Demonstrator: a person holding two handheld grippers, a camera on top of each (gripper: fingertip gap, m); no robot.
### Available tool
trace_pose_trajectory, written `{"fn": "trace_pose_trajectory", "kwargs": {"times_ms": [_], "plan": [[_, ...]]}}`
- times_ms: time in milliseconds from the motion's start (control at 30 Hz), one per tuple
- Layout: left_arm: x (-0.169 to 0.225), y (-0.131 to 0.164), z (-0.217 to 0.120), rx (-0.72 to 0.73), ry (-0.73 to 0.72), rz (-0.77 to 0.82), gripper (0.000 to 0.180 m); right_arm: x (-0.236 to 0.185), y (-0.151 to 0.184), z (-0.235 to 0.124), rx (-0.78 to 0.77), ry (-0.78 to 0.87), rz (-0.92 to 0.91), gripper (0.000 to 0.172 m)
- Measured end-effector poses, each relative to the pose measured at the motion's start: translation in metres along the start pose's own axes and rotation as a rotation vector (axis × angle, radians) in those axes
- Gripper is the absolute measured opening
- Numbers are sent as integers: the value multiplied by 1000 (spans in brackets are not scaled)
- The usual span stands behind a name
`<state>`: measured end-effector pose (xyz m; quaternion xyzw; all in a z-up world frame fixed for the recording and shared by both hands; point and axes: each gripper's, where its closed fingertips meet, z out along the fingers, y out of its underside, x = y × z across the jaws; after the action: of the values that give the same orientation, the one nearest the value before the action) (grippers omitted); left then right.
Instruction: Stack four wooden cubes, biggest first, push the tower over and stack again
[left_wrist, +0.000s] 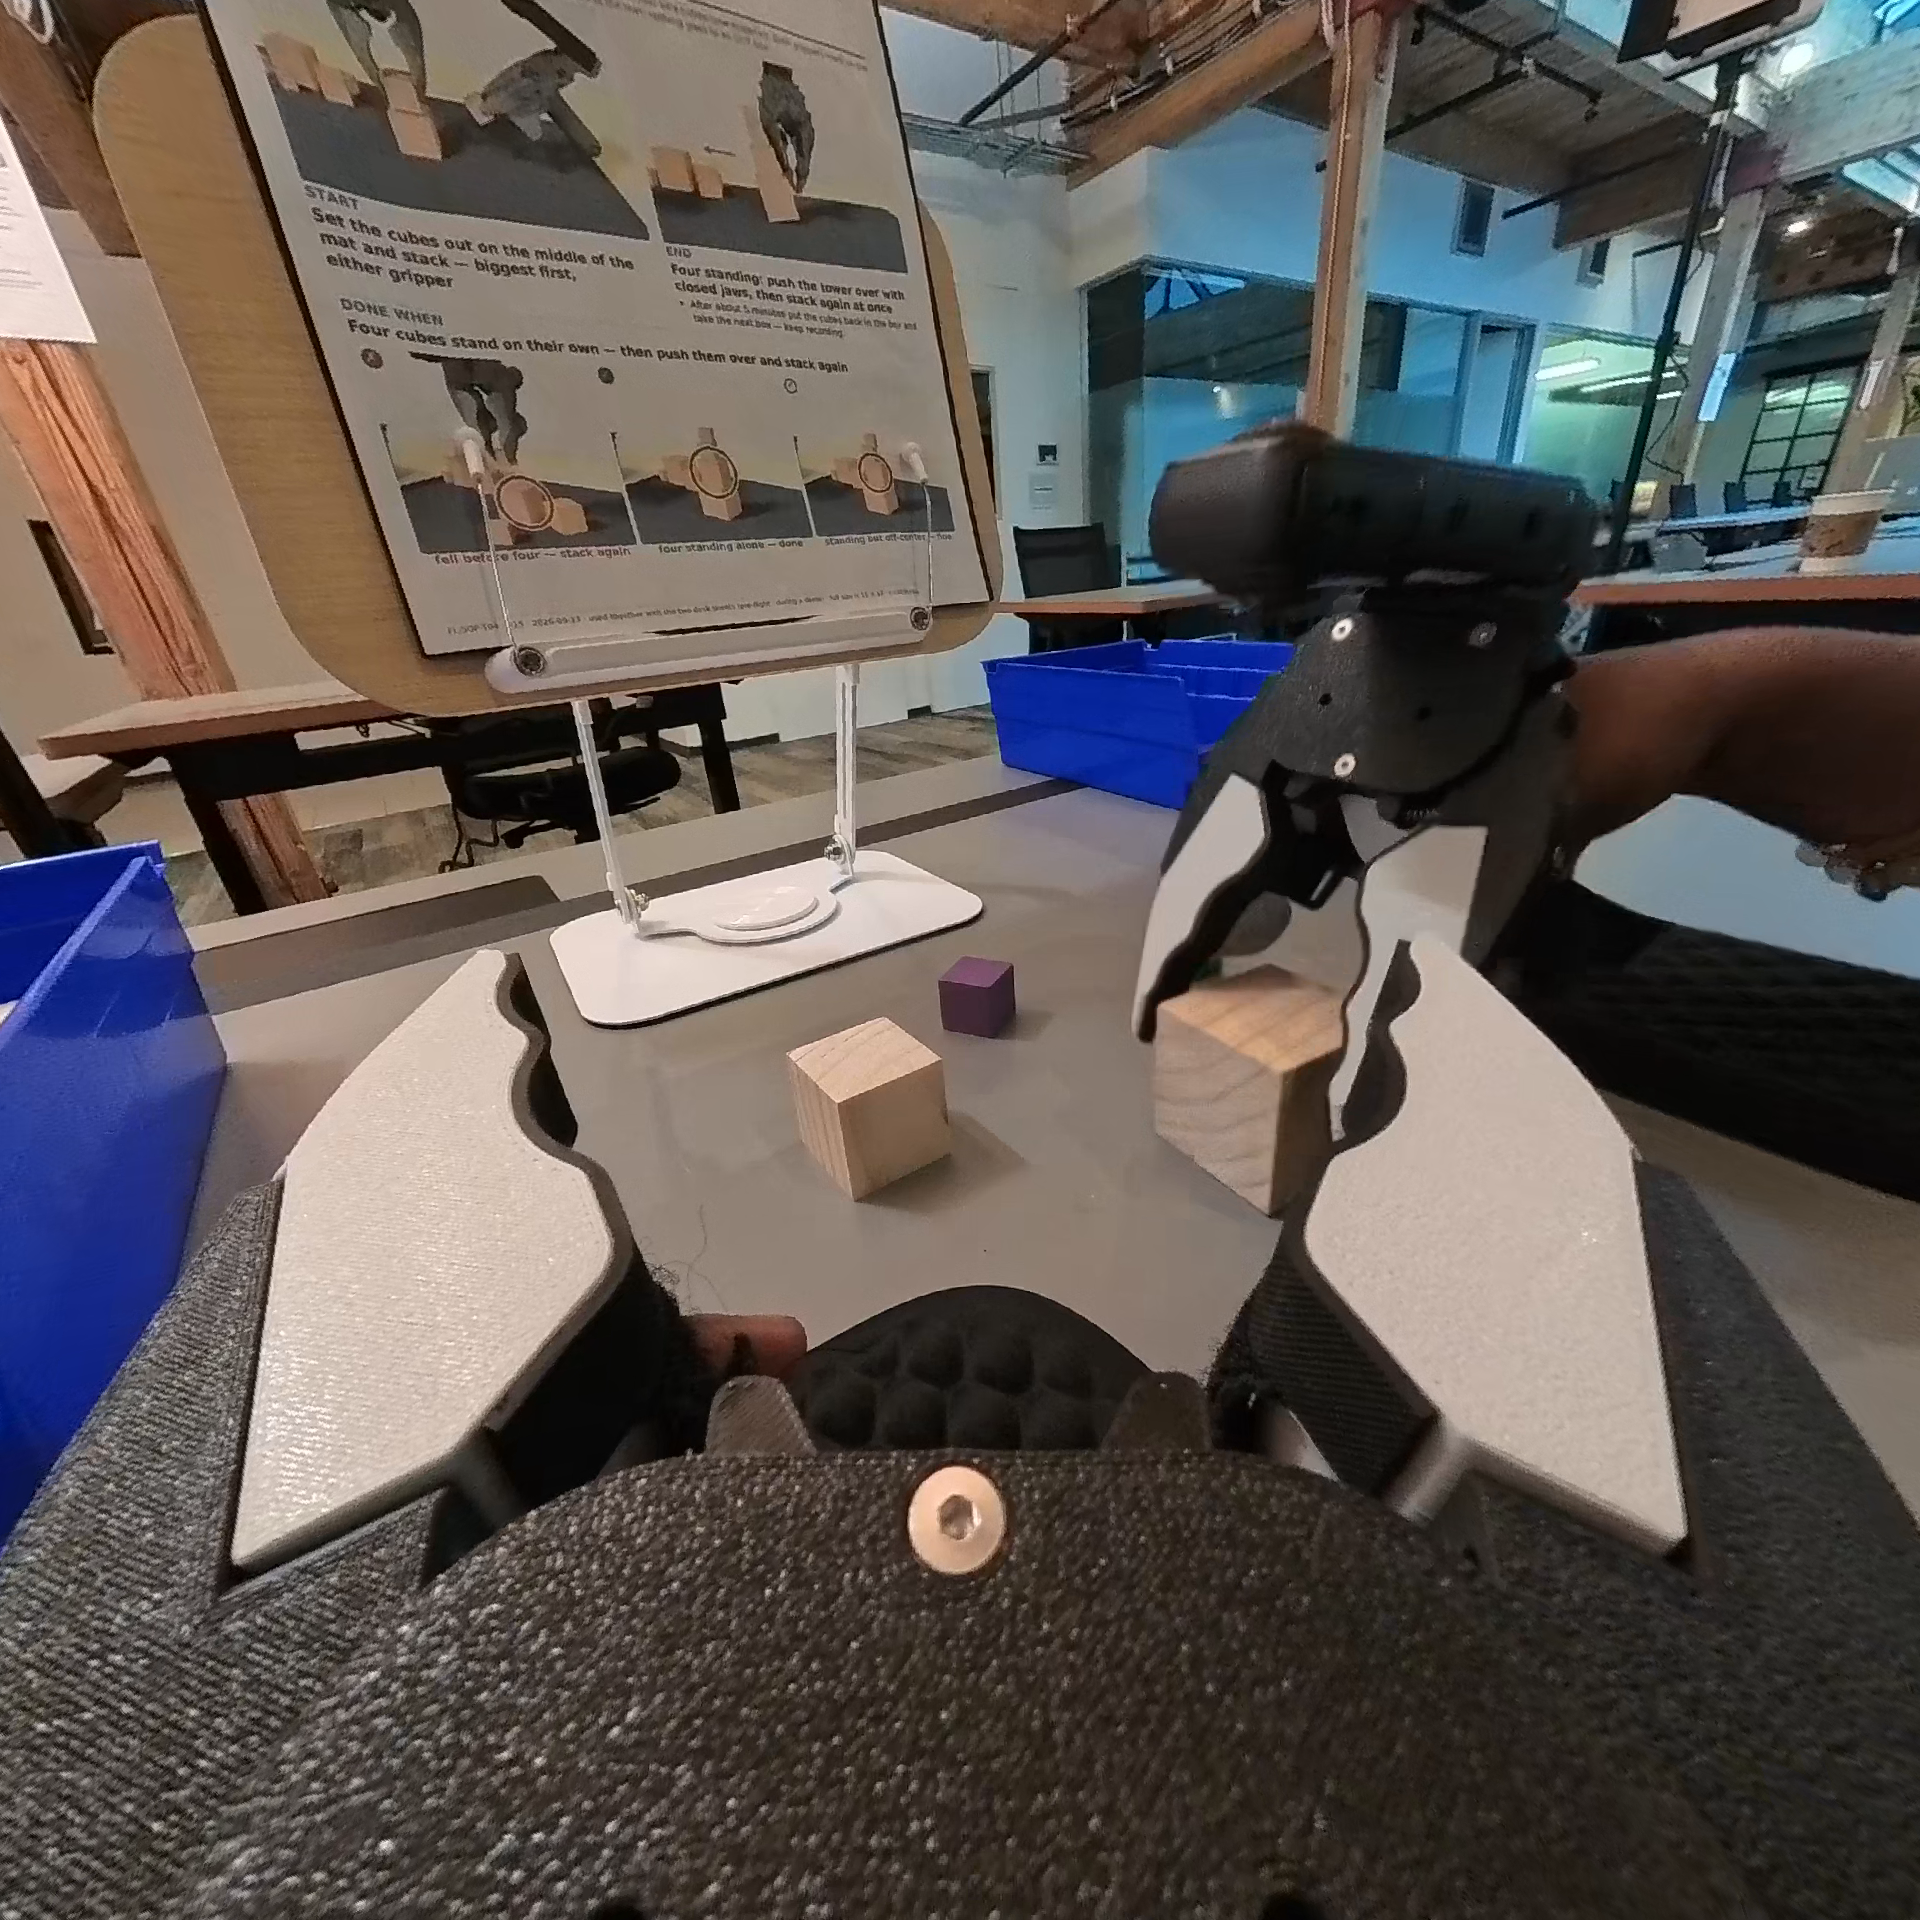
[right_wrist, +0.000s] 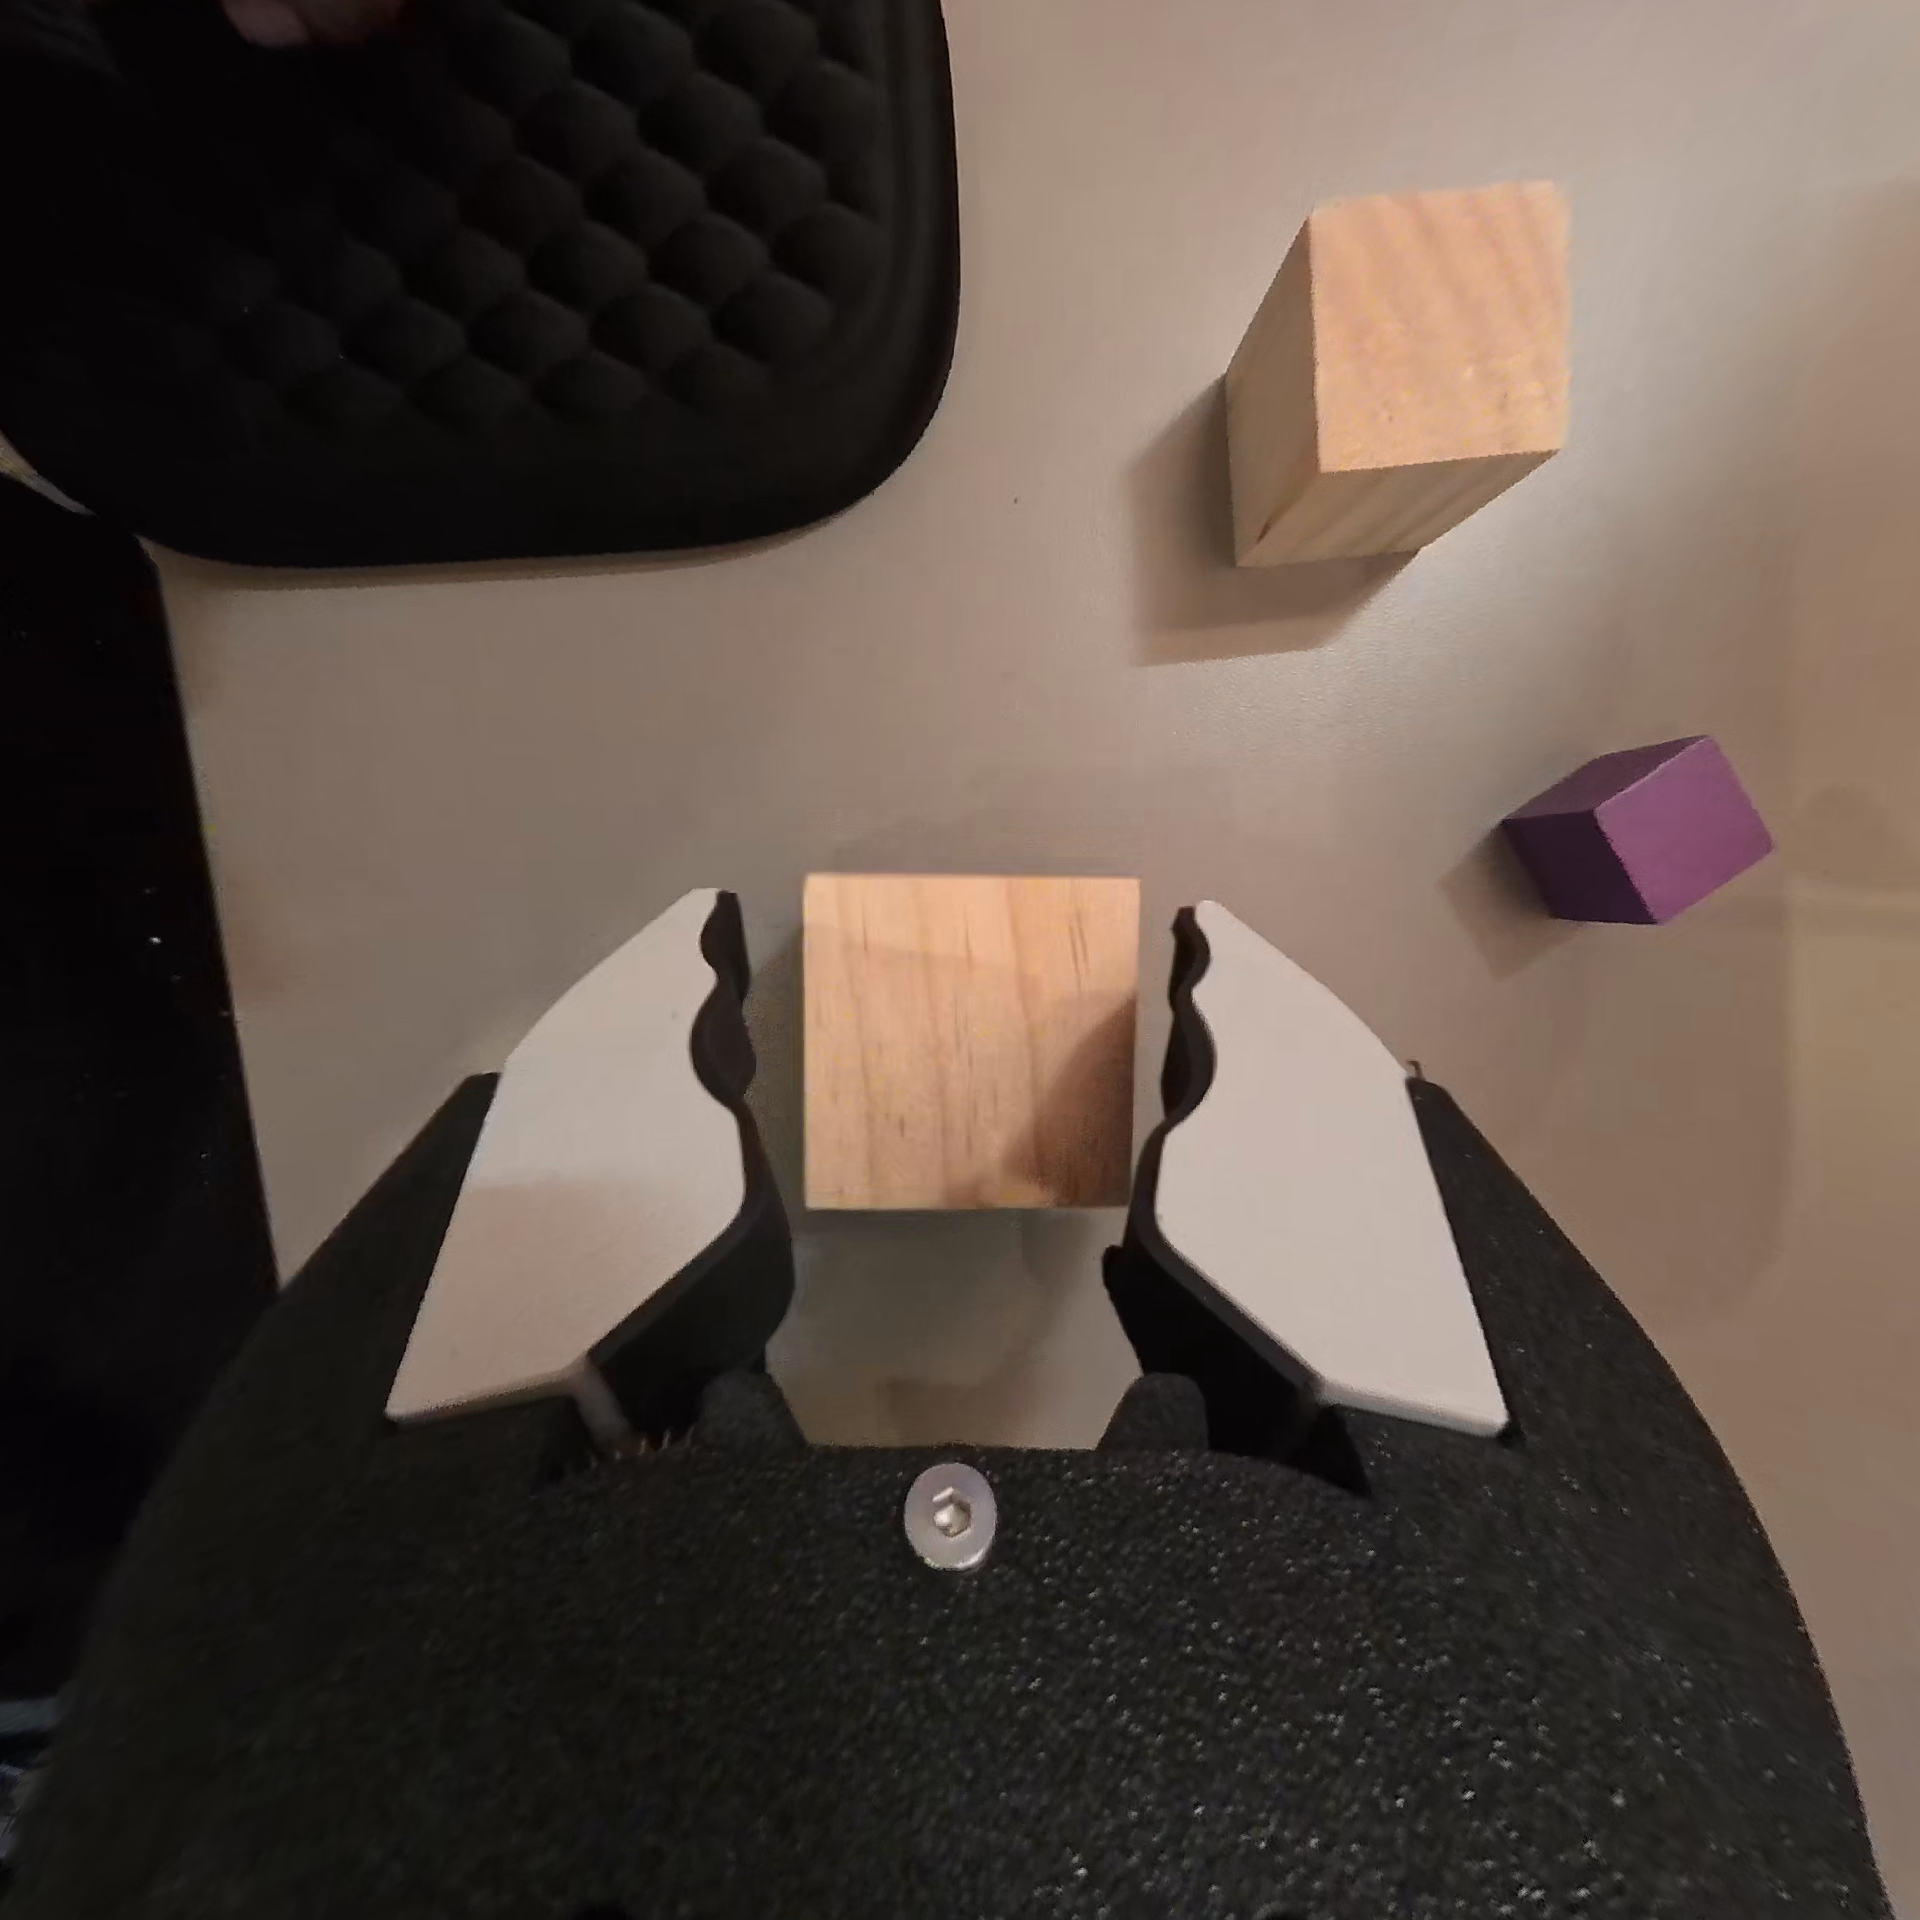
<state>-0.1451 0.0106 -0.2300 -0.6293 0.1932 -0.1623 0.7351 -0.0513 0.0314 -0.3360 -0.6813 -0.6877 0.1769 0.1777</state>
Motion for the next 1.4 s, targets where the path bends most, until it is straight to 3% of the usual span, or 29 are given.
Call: {"fn": "trace_pose_trajectory", "kwargs": {"times_ms": [233,467,800,1400], "plan": [[0,0,0,-1,0,1,144,11,-18,-31,20,35,8,87],[0,0,0,-1,1,2,144,36,-63,-46,41,70,-9,87],[0,0,0,0,6,-5,144,61,-105,-5,-51,17,-30,88],[0,0,-1,2,7,-10,144,65,-101,64,-218,-36,-59,92]]}}
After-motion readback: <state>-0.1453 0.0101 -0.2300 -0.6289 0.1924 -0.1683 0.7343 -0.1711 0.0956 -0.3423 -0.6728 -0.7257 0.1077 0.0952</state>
